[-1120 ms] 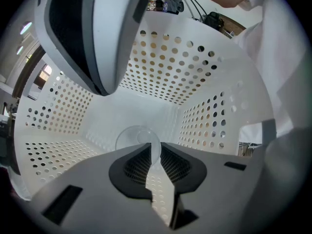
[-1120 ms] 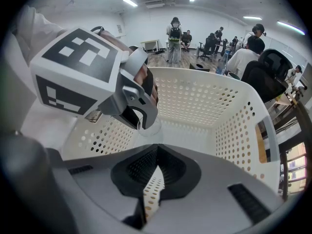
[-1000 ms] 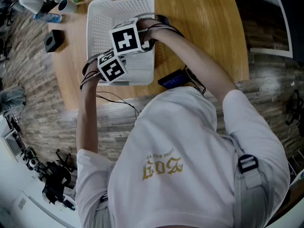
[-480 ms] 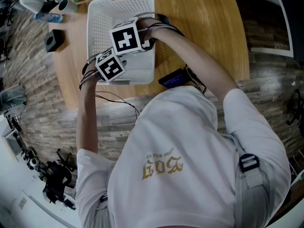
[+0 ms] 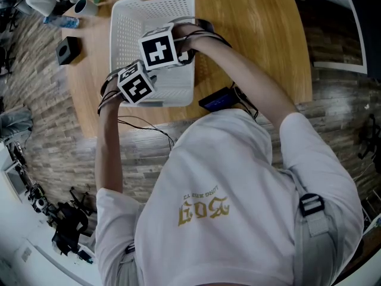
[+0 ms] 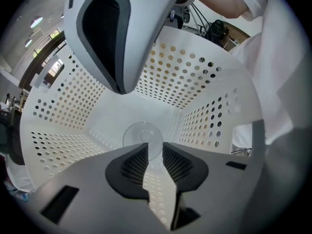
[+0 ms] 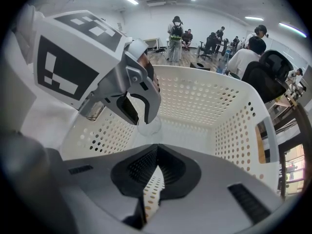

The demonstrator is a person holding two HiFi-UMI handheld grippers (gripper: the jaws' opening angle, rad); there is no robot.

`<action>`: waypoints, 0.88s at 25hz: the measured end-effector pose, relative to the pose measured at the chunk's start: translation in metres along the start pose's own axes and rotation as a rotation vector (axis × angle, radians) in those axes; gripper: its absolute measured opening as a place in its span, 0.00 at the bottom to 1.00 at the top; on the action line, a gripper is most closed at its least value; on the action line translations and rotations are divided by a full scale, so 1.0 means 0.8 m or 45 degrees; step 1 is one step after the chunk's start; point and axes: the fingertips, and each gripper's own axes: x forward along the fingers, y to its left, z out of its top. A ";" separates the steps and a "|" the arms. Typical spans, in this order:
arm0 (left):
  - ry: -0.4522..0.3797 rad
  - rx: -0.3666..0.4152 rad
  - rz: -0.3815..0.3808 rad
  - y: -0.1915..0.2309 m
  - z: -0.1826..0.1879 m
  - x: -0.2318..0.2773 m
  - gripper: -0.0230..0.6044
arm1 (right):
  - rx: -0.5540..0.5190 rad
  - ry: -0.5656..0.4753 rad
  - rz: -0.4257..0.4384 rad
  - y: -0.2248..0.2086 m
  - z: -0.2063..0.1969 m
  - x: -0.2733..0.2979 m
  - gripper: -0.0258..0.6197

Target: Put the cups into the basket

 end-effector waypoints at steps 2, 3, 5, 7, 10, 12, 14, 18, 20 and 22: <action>-0.003 0.007 0.009 -0.001 0.000 0.000 0.18 | 0.000 0.003 -0.009 -0.001 -0.001 0.000 0.05; -0.004 0.014 0.017 -0.001 0.000 0.000 0.18 | 0.000 0.005 -0.013 -0.001 -0.001 0.000 0.05; -0.001 0.031 0.041 0.000 0.001 -0.001 0.18 | -0.002 0.006 -0.014 -0.001 -0.001 0.001 0.05; 0.006 0.043 0.056 0.000 0.000 -0.001 0.18 | -0.005 0.003 -0.004 0.002 0.000 0.003 0.05; 0.010 0.051 0.063 0.000 0.000 -0.003 0.17 | -0.012 0.001 0.002 0.005 -0.001 0.006 0.05; 0.006 0.052 0.065 -0.001 0.000 -0.006 0.17 | -0.015 -0.004 -0.017 0.002 0.000 0.004 0.05; -0.001 0.048 0.067 -0.001 0.000 -0.009 0.17 | -0.014 0.000 -0.033 -0.001 0.000 0.003 0.05; -0.011 0.035 0.061 0.000 0.002 -0.016 0.16 | -0.015 0.009 -0.033 -0.001 -0.003 0.003 0.05; -0.018 0.030 0.053 -0.001 0.004 -0.019 0.16 | -0.015 0.010 -0.038 -0.001 -0.003 0.002 0.05; -0.022 0.033 0.054 -0.002 0.004 -0.020 0.14 | -0.012 0.010 -0.034 0.001 -0.002 0.003 0.05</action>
